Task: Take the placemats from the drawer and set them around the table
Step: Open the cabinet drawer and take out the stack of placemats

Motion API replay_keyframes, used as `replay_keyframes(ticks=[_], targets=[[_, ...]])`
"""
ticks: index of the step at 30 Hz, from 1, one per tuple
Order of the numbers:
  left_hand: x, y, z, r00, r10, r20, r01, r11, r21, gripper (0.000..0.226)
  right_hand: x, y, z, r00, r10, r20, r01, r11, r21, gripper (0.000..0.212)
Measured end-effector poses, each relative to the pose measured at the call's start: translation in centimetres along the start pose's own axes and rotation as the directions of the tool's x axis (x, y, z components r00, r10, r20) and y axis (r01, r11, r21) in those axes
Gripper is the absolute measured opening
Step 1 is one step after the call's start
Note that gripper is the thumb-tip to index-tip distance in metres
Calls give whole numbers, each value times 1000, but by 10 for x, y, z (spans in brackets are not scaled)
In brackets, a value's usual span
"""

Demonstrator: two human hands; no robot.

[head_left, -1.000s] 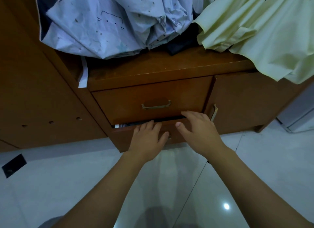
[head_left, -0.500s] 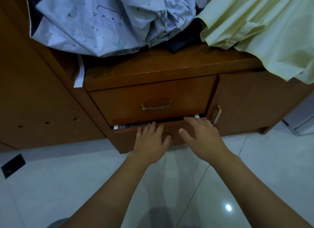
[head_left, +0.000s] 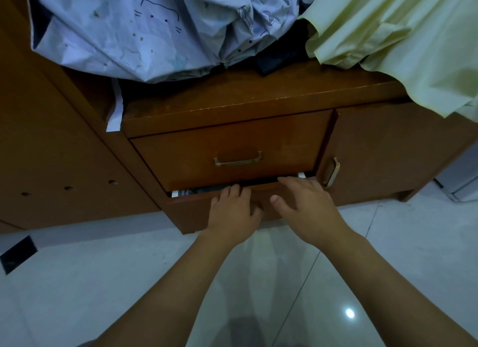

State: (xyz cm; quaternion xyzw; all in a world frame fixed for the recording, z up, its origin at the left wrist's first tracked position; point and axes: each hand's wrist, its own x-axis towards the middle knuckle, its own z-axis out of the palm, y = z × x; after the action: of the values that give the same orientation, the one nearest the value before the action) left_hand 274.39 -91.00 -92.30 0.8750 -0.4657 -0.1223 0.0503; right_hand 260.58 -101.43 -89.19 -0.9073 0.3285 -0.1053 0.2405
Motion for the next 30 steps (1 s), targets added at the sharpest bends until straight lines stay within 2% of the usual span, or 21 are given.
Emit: replay_keyframes(ticks=[10,16,23,30], targets=[[-2,-1,-7,999,43,-4,-42,998,43,45,5,3,4,1000,18,2,-18,1000,-1,51],[-4,-8,-3,997,80,-10,-80,997,-9,45,8,3,9,1000,-9,6,9,1000,-12,48],[-8,-16,-1,992,105,-64,-109,993,-55,36,9,8,30,993,18,113,-5,994,-107,49],[-15,-29,1,991,82,-104,-82,997,6,39,16,-3,44,985,-21,172,44,990,-135,52]])
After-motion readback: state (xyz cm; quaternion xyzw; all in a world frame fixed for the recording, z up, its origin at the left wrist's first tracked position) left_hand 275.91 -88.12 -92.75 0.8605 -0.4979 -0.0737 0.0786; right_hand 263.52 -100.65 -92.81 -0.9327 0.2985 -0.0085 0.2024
